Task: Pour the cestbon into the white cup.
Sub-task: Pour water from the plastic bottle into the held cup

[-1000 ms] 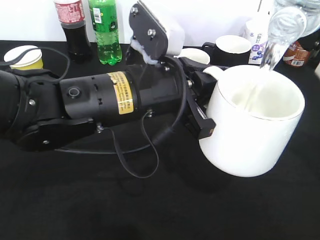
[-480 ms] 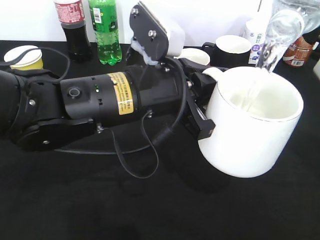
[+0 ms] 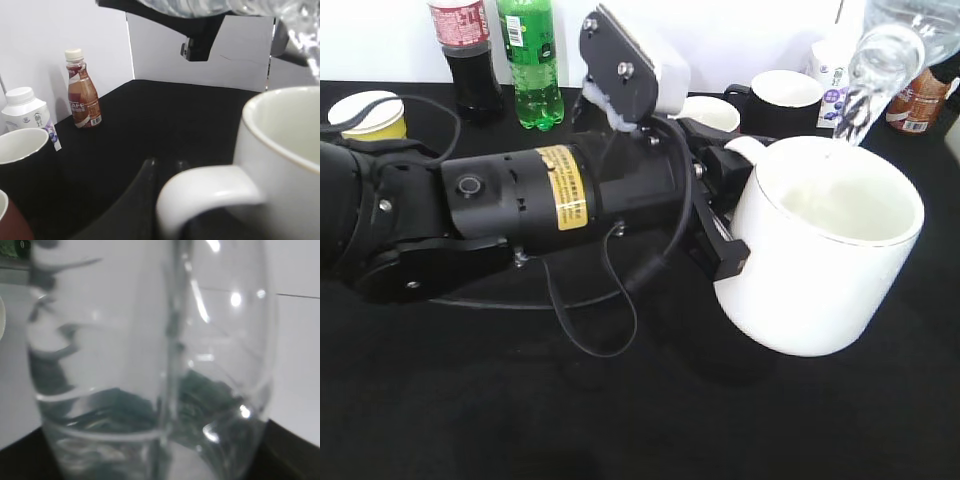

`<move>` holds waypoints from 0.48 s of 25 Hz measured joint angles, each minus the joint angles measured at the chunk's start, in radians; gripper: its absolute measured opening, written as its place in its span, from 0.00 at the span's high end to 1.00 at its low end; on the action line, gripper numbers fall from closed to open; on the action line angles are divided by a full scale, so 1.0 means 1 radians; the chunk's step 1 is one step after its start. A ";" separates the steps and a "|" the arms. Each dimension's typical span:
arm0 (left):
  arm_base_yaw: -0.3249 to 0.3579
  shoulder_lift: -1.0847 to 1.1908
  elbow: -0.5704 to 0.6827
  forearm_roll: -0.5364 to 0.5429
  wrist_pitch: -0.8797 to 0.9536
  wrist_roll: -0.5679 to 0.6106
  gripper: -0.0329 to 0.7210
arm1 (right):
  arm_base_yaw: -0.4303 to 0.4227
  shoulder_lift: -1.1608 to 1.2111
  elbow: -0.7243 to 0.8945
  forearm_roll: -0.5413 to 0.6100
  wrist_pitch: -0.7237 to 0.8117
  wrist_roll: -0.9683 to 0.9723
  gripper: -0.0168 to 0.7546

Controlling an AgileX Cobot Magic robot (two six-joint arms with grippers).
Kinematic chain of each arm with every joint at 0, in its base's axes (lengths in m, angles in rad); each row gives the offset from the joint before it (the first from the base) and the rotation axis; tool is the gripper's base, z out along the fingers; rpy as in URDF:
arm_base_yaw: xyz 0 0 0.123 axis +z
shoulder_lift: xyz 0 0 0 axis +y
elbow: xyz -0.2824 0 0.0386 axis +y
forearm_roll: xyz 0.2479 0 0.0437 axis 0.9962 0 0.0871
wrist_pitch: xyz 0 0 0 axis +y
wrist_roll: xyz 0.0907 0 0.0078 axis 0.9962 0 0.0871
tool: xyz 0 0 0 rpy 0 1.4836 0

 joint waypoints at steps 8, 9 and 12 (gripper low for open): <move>0.000 0.000 0.000 0.000 0.005 0.000 0.88 | 0.000 -0.002 0.000 0.007 -0.002 0.097 0.34; 0.000 0.000 0.000 0.000 0.005 0.000 0.88 | 0.000 -0.003 0.000 0.004 -0.004 0.197 0.34; 0.026 0.000 0.000 -0.031 -0.010 0.000 0.88 | 0.000 -0.003 0.000 -0.084 -0.007 0.635 0.34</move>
